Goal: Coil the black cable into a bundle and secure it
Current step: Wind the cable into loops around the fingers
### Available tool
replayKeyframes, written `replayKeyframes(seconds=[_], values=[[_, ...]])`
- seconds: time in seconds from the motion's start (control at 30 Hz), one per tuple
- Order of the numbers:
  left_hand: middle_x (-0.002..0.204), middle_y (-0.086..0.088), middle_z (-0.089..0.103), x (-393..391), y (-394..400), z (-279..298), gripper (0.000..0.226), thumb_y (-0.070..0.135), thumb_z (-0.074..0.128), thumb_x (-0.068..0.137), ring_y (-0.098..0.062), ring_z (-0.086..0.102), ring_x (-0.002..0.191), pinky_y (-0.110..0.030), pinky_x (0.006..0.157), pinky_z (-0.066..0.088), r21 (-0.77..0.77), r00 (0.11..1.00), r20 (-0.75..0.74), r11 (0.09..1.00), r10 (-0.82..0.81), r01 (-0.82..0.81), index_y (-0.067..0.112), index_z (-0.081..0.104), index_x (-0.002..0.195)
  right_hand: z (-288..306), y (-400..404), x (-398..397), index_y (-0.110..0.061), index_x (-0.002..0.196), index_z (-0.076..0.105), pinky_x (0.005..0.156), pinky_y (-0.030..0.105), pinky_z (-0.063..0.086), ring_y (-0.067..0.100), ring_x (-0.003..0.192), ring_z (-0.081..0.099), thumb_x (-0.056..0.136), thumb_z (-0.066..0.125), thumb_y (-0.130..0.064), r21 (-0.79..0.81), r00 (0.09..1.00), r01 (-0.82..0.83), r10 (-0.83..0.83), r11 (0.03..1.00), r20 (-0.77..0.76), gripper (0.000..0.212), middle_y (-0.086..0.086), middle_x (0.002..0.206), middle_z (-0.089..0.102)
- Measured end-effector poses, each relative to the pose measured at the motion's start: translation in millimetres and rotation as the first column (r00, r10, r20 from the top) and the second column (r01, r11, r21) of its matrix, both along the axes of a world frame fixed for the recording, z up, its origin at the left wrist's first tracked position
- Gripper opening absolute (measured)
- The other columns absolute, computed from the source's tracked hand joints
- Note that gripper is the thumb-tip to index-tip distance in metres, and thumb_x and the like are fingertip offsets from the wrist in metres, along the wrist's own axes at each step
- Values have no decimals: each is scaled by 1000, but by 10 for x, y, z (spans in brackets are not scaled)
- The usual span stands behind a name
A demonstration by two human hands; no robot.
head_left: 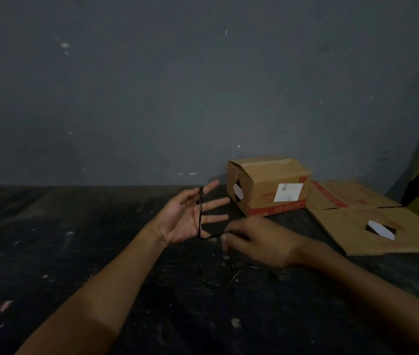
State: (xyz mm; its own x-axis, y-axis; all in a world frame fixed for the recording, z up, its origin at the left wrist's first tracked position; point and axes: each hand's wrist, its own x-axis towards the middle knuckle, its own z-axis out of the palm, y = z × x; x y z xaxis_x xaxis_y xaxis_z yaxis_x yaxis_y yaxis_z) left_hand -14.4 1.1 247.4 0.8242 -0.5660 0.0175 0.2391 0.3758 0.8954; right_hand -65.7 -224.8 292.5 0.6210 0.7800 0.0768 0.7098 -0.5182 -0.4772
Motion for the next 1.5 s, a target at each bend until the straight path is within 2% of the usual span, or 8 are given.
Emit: replayKeyframes(seconds=[0.27, 0.47, 0.67, 0.83, 1.03, 1.27, 1.37, 1.5], values=[[151, -11, 44, -176, -200, -150, 54, 45, 52, 89, -41, 32, 140, -57, 86, 50, 81, 991, -73, 990, -114, 120, 37, 46, 142, 664, -186, 312, -18, 88, 72, 67, 34, 49, 13, 76, 64, 86, 67, -33, 35, 957, 92, -98, 995, 272, 16, 0, 84, 72], [151, -8, 43, -276, -386, -71, 44, 45, 42, 93, -38, 32, 141, -61, 97, 36, 180, 972, -71, 956, -222, 231, 41, 52, 136, 777, -261, 544, -22, 86, 73, 59, 21, 41, -1, 72, 60, 83, 70, -34, 174, 926, 139, -190, 975, 325, 13, -11, 78, 68], [153, -8, 40, -323, -435, 26, 46, 44, 38, 95, -37, 35, 140, -65, 104, 24, 135, 946, -42, 936, -322, 324, 42, 44, 141, 485, -393, 780, -21, 86, 71, 57, 25, 38, -3, 63, 54, 88, 63, -35, 274, 916, 216, -292, 937, 276, 17, -11, 69, 61], [157, -14, 32, -371, -476, 89, 51, 44, 34, 98, -44, 25, 143, -68, 102, 23, 14, 914, 19, 914, -406, 406, 38, 32, 148, 5, -451, 861, -27, 86, 65, 67, 21, 46, 2, 79, 61, 96, 53, -22, 342, 955, 177, -245, 923, 168, 16, -8, 83, 67], [158, -13, 27, -373, -533, 196, 49, 45, 28, 100, -47, 20, 143, -76, 101, 19, -68, 904, 101, 904, -415, 423, 41, 29, 149, -696, -404, 708, -27, 120, 55, 95, 26, 49, -1, 118, 53, 91, 51, -2, 432, 990, 106, -52, 896, -133, 39, -8, 124, 58], [155, -12, 33, -284, -406, 404, 49, 44, 29, 99, -45, 29, 141, -78, 99, 20, -99, 948, 133, 948, -289, 303, 39, 33, 148, -1205, -61, 445, -45, 95, 56, 49, 27, 44, 9, 55, 52, 101, 37, -30, 351, 970, 217, -161, 911, -182, 25, -3, 68, 59], [154, -10, 37, -248, -360, 416, 49, 44, 30, 97, -44, 33, 139, -76, 96, 25, -105, 965, 146, 966, -218, 234, 40, 34, 146, -1222, 79, 275, -32, 93, 56, 52, 42, 42, 22, 58, 49, 102, 33, -36, 364, 985, 151, -108, 919, -137, 25, 17, 72, 58], [153, -10, 39, -203, -343, 398, 49, 45, 34, 96, -44, 36, 138, -78, 96, 27, -127, 978, 134, 976, -159, 176, 42, 36, 145, -1086, 263, 62, -20, 97, 59, 55, 18, 36, 0, 52, 45, 102, 34, -32, 334, 994, 82, -54, 939, -93, 28, -10, 61, 48]])
